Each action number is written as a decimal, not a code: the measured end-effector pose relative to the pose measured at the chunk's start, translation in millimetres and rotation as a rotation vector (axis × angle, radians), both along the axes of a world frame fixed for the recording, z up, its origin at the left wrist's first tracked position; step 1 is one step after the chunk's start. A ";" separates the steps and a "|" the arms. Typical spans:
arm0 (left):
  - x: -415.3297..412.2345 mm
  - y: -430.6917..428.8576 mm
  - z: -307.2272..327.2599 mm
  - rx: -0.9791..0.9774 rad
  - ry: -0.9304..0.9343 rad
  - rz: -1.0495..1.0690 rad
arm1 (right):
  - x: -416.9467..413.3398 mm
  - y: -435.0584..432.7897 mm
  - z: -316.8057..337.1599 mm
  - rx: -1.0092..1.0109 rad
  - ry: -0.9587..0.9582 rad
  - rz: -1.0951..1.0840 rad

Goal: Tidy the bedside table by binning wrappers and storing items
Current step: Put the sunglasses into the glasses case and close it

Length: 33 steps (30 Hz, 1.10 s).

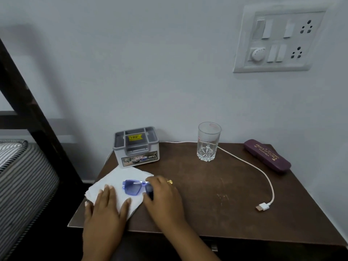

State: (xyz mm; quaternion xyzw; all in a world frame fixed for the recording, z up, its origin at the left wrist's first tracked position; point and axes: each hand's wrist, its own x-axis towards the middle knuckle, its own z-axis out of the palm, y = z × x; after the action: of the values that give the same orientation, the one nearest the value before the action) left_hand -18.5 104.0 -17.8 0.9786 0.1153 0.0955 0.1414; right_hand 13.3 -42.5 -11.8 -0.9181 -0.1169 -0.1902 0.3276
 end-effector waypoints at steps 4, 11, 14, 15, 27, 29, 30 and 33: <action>-5.3 -9.0 5.3 0.003 0.044 0.049 | -7.7 -52.6 -1.9 0.098 0.044 -0.077; -8.0 -12.3 5.5 -0.072 0.048 0.066 | -23.2 -147.8 1.0 0.045 0.143 -0.119; -7.9 -30.2 12.6 -0.115 -0.009 0.033 | -27.9 -164.6 2.6 0.007 0.166 -0.067; -7.2 -38.9 15.7 -0.132 -0.040 0.005 | -29.0 -167.6 2.9 0.011 0.181 -0.054; 42.3 -156.7 24.1 0.096 -0.172 -0.851 | 44.4 -304.9 37.3 0.008 0.201 -0.594; 52.8 -163.4 16.7 0.057 -0.136 -0.910 | 52.2 -313.5 33.1 -0.015 0.240 -0.558; 56.6 -165.3 13.1 0.030 -0.122 -0.930 | 54.5 -315.8 29.8 -0.025 0.232 -0.549; 65.4 -165.2 5.3 -0.056 -0.111 -0.930 | 56.9 -317.8 23.3 0.005 0.186 -0.532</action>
State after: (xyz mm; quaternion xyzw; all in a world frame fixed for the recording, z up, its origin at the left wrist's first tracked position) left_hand 46.9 -61.1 -12.6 0.9156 -0.3404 0.0711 0.2017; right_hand 70.1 -360.4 11.5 -0.9291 0.1593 -0.1847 0.2779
